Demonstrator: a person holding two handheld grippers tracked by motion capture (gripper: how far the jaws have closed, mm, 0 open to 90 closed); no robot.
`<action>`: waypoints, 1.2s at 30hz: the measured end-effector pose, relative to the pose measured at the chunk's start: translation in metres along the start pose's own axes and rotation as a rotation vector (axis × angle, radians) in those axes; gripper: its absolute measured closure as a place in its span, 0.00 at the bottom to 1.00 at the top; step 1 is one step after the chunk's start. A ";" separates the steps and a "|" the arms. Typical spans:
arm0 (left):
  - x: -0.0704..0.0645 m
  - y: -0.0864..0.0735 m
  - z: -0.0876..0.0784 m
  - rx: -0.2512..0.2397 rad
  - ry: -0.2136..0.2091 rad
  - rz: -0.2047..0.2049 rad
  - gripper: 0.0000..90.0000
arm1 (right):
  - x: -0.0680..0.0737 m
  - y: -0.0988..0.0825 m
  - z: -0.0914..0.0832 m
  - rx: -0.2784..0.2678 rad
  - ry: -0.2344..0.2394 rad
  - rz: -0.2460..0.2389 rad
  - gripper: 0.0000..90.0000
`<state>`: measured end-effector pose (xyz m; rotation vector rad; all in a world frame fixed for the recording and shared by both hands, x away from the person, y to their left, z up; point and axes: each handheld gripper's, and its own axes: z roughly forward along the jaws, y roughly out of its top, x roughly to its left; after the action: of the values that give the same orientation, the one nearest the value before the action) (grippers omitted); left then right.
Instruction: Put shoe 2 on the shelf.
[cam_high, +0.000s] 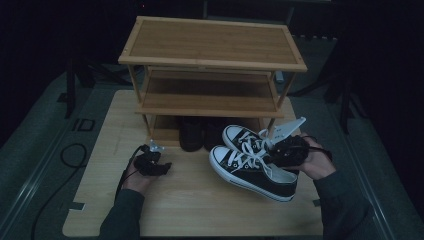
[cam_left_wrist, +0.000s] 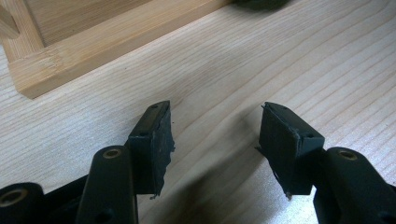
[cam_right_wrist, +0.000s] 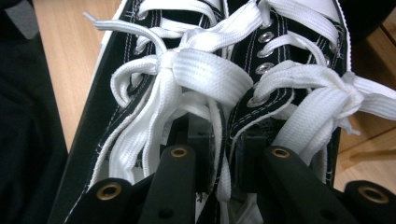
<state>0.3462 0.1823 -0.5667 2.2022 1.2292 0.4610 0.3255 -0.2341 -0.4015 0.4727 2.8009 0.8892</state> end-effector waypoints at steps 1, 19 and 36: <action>0.000 0.000 0.000 0.000 0.000 0.000 0.50 | -0.001 0.001 -0.001 -0.001 0.005 -0.006 0.89; -0.001 0.000 0.000 -0.005 0.000 -0.004 0.49 | -0.003 0.025 -0.001 -0.043 0.065 -0.069 0.89; 0.000 0.000 0.000 -0.003 0.000 0.000 0.49 | -0.004 0.044 0.002 -0.072 0.084 -0.093 0.90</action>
<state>0.3463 0.1818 -0.5670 2.2000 1.2273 0.4629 0.3408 -0.2000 -0.3771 0.2991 2.8278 1.0084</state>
